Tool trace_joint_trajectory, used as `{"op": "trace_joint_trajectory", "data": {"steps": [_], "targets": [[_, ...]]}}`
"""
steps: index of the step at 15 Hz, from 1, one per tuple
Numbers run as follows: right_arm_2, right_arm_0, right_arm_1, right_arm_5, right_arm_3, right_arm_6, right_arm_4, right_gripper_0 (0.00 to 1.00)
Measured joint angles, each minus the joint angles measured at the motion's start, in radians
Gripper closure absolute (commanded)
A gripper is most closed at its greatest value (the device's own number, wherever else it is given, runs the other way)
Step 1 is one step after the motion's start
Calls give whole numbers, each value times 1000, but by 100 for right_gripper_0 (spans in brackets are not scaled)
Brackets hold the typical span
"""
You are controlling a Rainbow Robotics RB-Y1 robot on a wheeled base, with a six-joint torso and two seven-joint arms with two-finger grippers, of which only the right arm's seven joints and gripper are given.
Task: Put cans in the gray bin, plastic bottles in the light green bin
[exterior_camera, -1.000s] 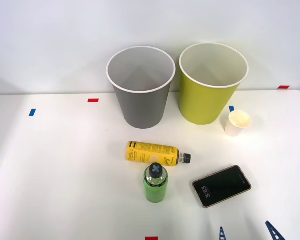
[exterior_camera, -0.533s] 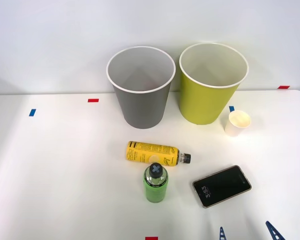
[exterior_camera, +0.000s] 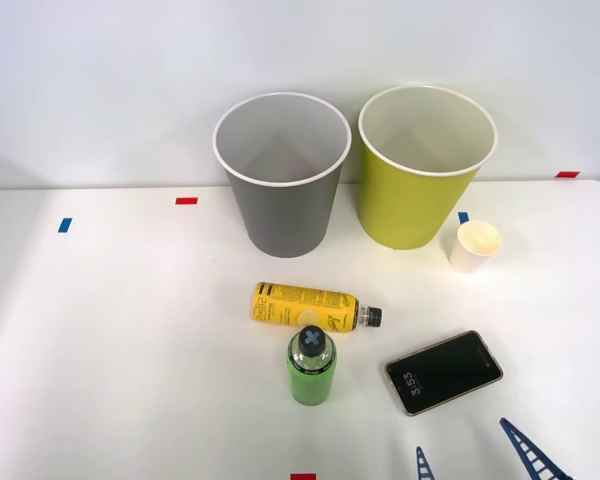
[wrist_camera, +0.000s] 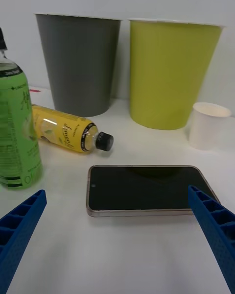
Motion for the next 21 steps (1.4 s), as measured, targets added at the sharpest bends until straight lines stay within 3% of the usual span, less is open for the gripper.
{"op": "trace_joint_trajectory", "data": {"steps": [3, 7, 14, 21], "targets": [[107, -102, -146, -20, -12, 12, -99, 0], [202, -226, -213, -30, -13, 35, -135, 0], [267, -327, -230, 0, -13, 69, -142, 0], [286, -486, -193, 133, -13, 63, -174, 0]]}}
